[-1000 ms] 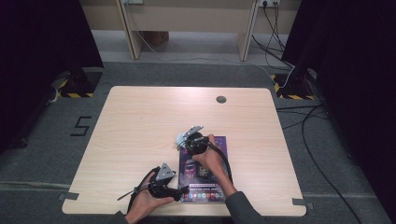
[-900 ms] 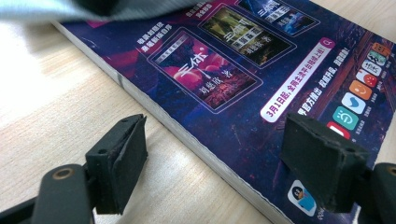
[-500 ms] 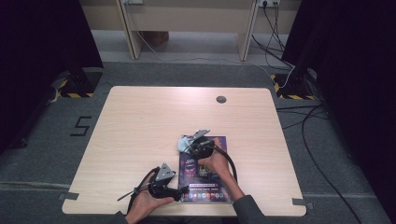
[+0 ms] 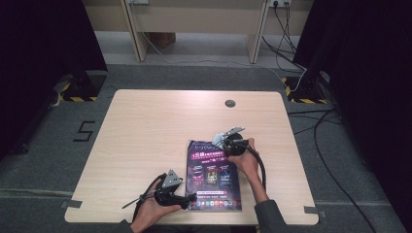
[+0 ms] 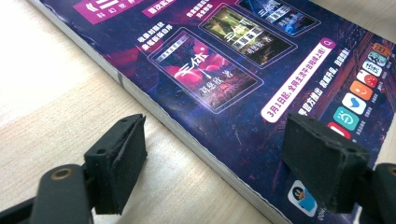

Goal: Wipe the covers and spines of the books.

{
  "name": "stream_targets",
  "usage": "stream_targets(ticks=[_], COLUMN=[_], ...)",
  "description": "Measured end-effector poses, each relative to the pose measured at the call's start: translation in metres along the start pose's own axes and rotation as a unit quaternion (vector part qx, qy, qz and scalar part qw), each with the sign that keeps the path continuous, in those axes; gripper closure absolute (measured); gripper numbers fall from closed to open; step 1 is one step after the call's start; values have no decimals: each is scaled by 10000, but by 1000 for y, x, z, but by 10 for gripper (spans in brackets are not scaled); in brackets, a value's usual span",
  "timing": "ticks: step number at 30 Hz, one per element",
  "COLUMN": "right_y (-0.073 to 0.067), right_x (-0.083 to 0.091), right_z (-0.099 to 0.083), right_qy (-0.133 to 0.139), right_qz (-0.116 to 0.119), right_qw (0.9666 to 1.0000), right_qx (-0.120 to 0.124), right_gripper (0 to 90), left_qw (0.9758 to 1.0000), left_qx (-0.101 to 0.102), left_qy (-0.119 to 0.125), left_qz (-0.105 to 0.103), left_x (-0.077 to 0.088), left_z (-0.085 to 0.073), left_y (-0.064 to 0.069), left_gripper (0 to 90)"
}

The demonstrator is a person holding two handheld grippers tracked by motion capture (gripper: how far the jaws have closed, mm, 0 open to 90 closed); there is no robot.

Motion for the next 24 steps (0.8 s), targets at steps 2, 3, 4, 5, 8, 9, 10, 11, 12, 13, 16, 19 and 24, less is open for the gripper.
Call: stream_targets(ticks=[2, 3, 4, 5, 8, 9, 10, 11, 12, 13, 16, 19, 24], right_y=[-9, -15, -21, -26, -47, -52, -56, -63, -66, -70, -80, -82, -73], right_x=[-3, -4, -6, -8, -14, -16, -17, -19, -20, -21, -23, -23, -22], right_z=[5, 8, 11, 15, 27, 30, 32, 37, 40, 42, 46, 46, 43], right_qy=[47, 67, 62, 66, 124, 138, 138, 113, 123, 125, 177, 179, 162], right_qz=[167, 199, 229, 286, 420, 440, 465, 477, 476, 514, 593, 697, 718], right_qw=[9998, 9998, 9996, 9994, 9984, 9983, 9981, 9978, 9974, 9971, 9960, 9954, 9956], right_qx=[12, 68, 130, 189, 350, 354, 383, 452, 520, 547, 645, 634, 575], right_gripper=[741, 741, 741, 741, 741, 741, 741, 741, 741, 741, 741, 740, 730], left_qw=[10000, 10000, 10000, 10000, 10000, 10000, 10000, 10000, 10000, 10000, 10000, 10000, 10000], left_qx=[-5, -12, -13, -4, -21, -23, -19, -18, -22, -24, -18, -25, -15], left_qy=[-3, -11, -7, -1, -15, -15, -8, -2, -5, -8, -4, -8, 23], left_qz=[-4, -19, -19, -5, -28, -33, -14, -5, -10, -30, 3, -30, -19], left_x=[0, 0, 0, 0, 0, 0, 0, 0, 0, 0, 0, 0, 0], left_z=[0, 0, 0, 0, 0, 0, 0, 0, 0, 0, 0, 0, 0], left_y=[0, 0, 0, 0, -1, -1, 0, 0, 0, -1, 0, -1, 0], left_gripper=[209, 206, 204, 205, 205, 205, 205, 207, 208, 207, 208, 206, 207])
Point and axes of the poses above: each handheld gripper's, and its own axes: x roughly backward along the jaws, z roughly out of its top, y roughly to its right, the point moved 5 cm from there along -x, roughly forward along the jaws, and after that the axes turned 2 degrees about -z, right-handed, at the moved point
